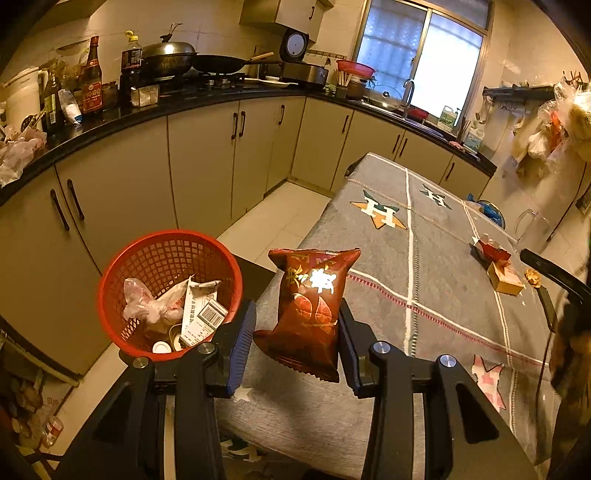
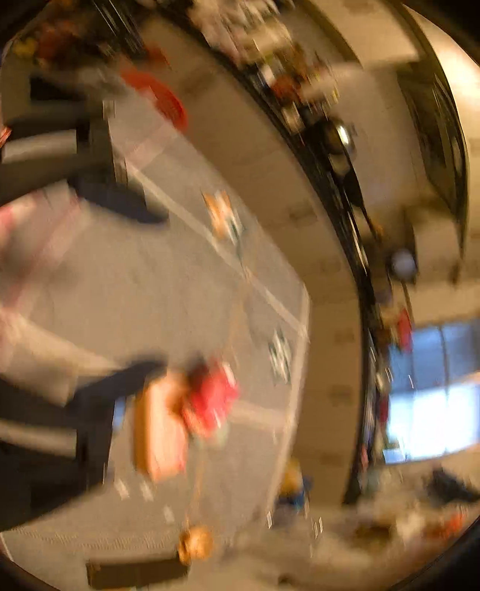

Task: Collect trash
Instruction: 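Carry the snack bag and red packet to the wastebasket and open both tools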

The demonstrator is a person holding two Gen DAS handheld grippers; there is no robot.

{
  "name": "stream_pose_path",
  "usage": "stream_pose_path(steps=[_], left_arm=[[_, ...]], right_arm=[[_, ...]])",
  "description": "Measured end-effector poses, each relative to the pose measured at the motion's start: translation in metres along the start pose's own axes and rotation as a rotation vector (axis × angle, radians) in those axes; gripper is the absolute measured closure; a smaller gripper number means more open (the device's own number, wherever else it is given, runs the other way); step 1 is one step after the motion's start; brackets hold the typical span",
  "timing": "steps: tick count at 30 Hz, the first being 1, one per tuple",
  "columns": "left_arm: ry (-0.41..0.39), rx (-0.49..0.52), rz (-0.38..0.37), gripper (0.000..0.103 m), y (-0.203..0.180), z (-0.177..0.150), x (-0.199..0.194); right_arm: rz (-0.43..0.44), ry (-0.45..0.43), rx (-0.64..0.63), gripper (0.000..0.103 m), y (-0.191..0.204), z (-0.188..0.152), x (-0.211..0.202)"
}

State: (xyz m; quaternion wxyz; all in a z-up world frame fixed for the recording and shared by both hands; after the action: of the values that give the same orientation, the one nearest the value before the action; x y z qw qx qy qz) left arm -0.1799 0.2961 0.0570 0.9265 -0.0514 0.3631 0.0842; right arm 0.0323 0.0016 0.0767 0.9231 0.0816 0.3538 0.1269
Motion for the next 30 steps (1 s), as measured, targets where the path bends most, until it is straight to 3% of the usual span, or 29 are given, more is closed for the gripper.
stream_pose_path(steps=[5,9,11,12,13,18,21,30], left_arm=[[0.021,-0.018,-0.005,0.062,0.007,-0.004,0.009],[0.036,-0.021,-0.006,0.062,0.009,-0.005,0.014],[0.039,-0.019,-0.005,0.062,0.009,-0.005,0.015],[0.040,-0.016,-0.005,0.062,0.009,-0.005,0.016],[0.039,-0.012,-0.003,0.062,0.009,-0.004,0.016],[0.031,-0.003,0.004,0.062,0.010,-0.004,0.016],[0.026,-0.009,0.000,0.062,0.010,-0.005,0.015],[0.002,-0.013,0.009,0.062,0.015,-0.011,0.002]], right_arm=[[-0.163,0.016,-0.161,0.017,-0.007,0.022,0.048],[-0.206,0.031,-0.236,0.025,0.002,0.024,0.072],[-0.229,0.074,-0.254,0.051,0.002,0.023,0.087],[-0.232,0.102,-0.251,0.075,0.001,0.022,0.094],[-0.238,0.130,-0.237,0.088,-0.003,0.021,0.100],[-0.215,0.107,-0.166,0.096,-0.011,0.023,0.082],[-0.139,0.078,-0.117,0.098,-0.004,0.028,0.055],[0.085,0.067,-0.157,0.098,0.068,0.006,-0.001]])
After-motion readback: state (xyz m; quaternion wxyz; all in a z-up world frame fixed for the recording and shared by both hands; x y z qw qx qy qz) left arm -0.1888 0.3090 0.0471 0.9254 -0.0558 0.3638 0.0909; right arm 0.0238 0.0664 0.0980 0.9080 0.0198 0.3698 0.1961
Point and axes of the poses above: each gripper's, at about its wrist camera, not at the fingertips, and x roughly the way its jaws point, y to its left, z to its top, the point moved 2 cm from there along x, roughly the way its jaws point, and after that the axes turned 12 degrees about x, right-handed, at the moved point
